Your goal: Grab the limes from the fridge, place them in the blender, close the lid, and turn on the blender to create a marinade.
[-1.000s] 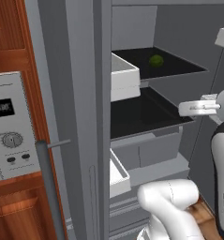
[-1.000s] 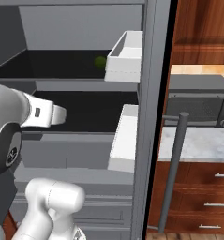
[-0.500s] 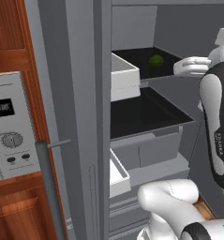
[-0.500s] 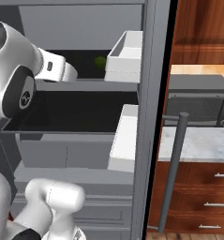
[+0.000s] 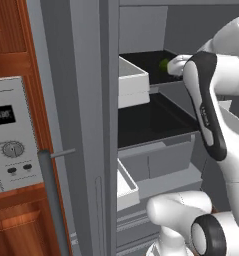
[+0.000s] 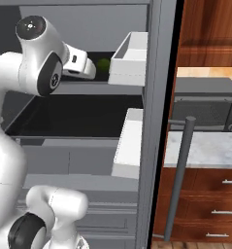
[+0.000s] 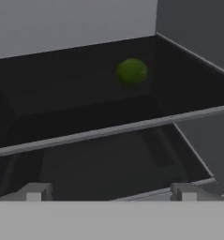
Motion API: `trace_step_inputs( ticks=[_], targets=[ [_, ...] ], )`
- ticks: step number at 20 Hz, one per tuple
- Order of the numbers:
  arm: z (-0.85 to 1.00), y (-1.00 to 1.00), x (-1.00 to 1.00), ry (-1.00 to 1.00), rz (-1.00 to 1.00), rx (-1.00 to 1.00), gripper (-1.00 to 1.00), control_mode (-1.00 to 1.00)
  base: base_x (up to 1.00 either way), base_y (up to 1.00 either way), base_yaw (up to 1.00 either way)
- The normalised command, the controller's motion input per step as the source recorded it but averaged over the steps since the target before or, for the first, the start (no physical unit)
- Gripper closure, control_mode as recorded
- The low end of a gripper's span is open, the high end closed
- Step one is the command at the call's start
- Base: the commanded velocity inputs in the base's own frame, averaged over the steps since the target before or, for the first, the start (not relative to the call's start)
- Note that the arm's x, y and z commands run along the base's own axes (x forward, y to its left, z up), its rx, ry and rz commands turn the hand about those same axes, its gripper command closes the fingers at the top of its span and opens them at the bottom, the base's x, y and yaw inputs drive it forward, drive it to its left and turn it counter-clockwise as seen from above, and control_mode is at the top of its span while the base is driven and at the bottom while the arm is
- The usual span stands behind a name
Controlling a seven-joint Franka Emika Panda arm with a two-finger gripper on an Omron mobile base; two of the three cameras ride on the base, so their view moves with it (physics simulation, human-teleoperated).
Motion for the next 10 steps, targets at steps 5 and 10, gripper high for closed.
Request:
trace_step_inputs(
  ticks=[5, 10],
  targets=[
    [-0.07, -0.25, 1.00, 0.00, -0.13, 0.00, -1.00, -1.00, 0.00, 0.00, 0.00],
    [-0.01, -0.14, 0.92, 0.07, -0.12, 0.00, -1.00, -1.00, 0.00, 0.00, 0.00]
  ],
)
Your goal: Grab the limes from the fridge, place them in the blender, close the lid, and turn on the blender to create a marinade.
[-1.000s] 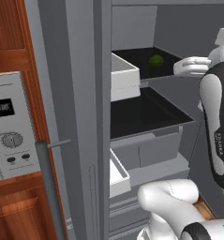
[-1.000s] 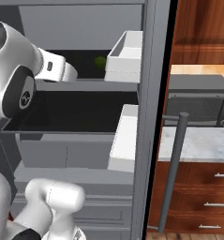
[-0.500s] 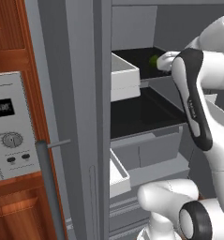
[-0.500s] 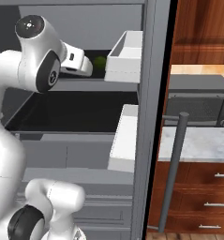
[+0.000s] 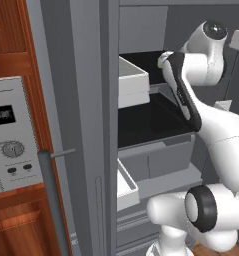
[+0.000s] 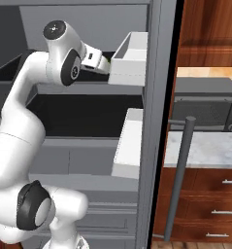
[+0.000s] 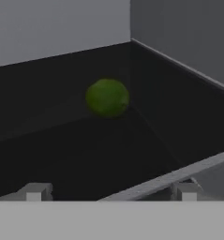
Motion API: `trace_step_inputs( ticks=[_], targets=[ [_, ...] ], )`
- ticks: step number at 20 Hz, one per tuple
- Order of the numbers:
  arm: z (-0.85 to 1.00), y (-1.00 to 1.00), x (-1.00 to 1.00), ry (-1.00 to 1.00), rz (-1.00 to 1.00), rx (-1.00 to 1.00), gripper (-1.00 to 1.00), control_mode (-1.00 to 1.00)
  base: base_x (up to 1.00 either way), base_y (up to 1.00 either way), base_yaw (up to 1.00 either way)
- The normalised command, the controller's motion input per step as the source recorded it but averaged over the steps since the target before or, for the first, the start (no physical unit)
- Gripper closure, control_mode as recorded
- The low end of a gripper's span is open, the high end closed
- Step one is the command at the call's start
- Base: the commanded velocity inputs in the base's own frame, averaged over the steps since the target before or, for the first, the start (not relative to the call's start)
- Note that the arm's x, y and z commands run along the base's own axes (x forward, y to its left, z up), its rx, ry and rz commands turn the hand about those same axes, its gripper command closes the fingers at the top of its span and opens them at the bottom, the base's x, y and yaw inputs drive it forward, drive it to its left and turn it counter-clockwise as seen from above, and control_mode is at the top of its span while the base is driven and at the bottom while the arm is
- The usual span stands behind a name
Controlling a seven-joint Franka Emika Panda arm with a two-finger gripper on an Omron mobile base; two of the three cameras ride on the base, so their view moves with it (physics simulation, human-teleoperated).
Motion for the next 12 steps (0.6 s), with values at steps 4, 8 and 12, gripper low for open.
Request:
trace_step_inputs(
  ticks=[4, 8, 12],
  targets=[
    [-0.12, -0.04, 0.66, 0.11, -0.01, 0.00, -1.00, -1.00, 0.00, 0.00, 0.00],
    [-0.19, -0.02, 0.77, 0.05, -0.01, 0.00, -1.00, -1.00, 0.00, 0.00, 0.00],
    [-0.31, -0.01, 0.71, 0.04, 0.00, 0.00, -1.00, -1.00, 0.00, 0.00, 0.00]
  ],
)
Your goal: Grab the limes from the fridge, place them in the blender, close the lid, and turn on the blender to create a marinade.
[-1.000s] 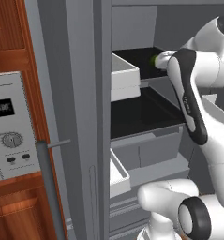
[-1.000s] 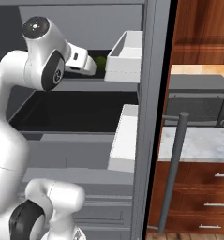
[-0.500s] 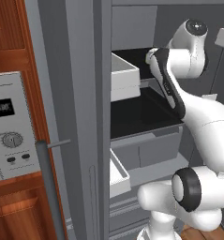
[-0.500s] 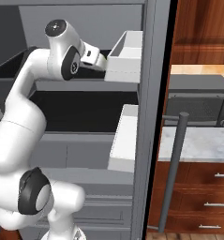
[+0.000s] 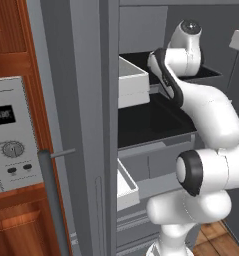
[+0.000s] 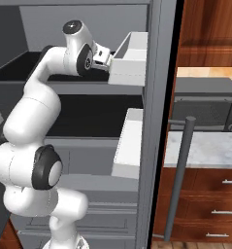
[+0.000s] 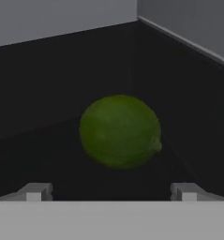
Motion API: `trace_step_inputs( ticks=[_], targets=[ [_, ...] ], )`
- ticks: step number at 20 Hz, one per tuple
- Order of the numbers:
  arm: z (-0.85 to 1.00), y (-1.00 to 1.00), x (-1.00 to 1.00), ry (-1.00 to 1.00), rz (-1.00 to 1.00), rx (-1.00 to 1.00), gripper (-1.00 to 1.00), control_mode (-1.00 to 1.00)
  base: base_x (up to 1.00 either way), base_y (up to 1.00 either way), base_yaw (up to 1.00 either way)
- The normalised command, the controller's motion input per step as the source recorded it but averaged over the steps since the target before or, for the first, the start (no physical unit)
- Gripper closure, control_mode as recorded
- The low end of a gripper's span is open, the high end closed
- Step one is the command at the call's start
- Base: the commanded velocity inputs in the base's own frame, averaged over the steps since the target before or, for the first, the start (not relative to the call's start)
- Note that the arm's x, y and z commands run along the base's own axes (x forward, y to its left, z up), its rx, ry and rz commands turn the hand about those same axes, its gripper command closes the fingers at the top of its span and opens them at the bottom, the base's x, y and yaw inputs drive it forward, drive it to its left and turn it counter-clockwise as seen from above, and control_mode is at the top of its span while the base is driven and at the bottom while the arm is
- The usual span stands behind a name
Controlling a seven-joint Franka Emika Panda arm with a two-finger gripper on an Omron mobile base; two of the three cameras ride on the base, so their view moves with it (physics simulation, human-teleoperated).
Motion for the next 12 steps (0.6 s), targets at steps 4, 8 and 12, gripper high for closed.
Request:
trace_step_inputs(
  ticks=[4, 8, 12],
  targets=[
    [-0.27, -0.11, 0.66, 0.02, 0.00, 0.00, -1.00, -1.00, 0.00, 0.00, 0.00],
    [-0.03, -0.30, 0.48, 0.00, 0.00, 0.00, -1.00, -1.00, 0.00, 0.00, 0.00],
    [-0.03, -0.13, 0.22, 0.00, 0.00, 0.00, -1.00, -1.00, 0.00, 0.00, 0.00]
  ],
)
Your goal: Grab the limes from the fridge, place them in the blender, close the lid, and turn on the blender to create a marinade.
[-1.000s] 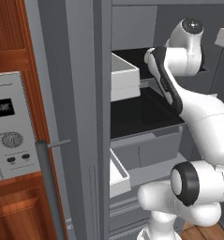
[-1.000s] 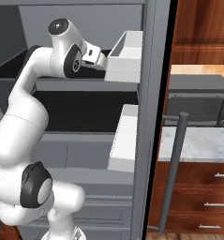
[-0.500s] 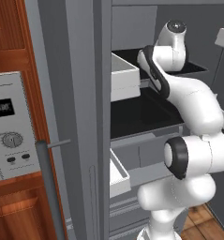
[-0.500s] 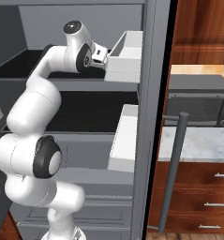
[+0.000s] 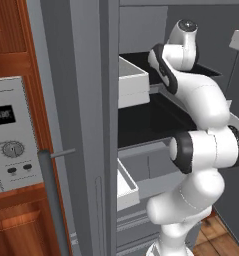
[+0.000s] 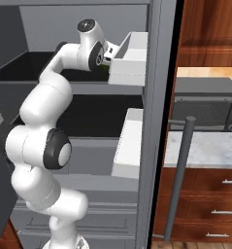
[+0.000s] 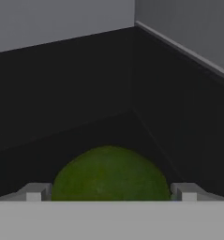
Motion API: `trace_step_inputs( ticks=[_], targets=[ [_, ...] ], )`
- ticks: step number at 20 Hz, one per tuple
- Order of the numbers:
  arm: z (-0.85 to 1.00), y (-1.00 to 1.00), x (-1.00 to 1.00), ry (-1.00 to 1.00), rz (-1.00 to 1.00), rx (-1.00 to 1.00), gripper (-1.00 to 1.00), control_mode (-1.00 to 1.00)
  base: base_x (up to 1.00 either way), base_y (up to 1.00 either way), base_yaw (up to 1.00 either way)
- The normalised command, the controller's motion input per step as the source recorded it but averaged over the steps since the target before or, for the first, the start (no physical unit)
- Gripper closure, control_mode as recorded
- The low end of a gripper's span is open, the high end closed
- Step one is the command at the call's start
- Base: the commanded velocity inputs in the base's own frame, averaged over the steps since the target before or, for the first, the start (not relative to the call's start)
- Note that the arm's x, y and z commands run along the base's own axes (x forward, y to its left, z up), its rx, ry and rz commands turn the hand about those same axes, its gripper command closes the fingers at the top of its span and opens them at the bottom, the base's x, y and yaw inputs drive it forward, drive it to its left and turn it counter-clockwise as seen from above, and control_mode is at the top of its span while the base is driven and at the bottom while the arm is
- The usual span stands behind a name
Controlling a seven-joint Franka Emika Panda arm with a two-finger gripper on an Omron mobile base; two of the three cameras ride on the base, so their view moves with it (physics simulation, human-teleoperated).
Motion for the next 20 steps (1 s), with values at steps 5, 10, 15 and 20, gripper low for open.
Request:
trace_step_inputs(
  ticks=[5, 10, 15, 20],
  targets=[
    [-0.37, -0.01, 0.02, 0.00, 0.00, 0.00, -1.00, -1.00, 0.00, 0.00, 0.00],
    [-0.50, 0.00, 0.10, 0.00, 0.00, 0.00, 1.00, -1.00, 0.00, 0.00, 0.00],
    [-0.05, 0.00, 0.00, -0.04, 0.00, 0.00, 1.00, -1.00, 0.00, 0.00, 0.00],
    [-0.01, 0.08, -0.55, -0.14, 0.01, 0.00, 1.00, -1.00, 0.00, 0.00, 0.00]
  ],
)
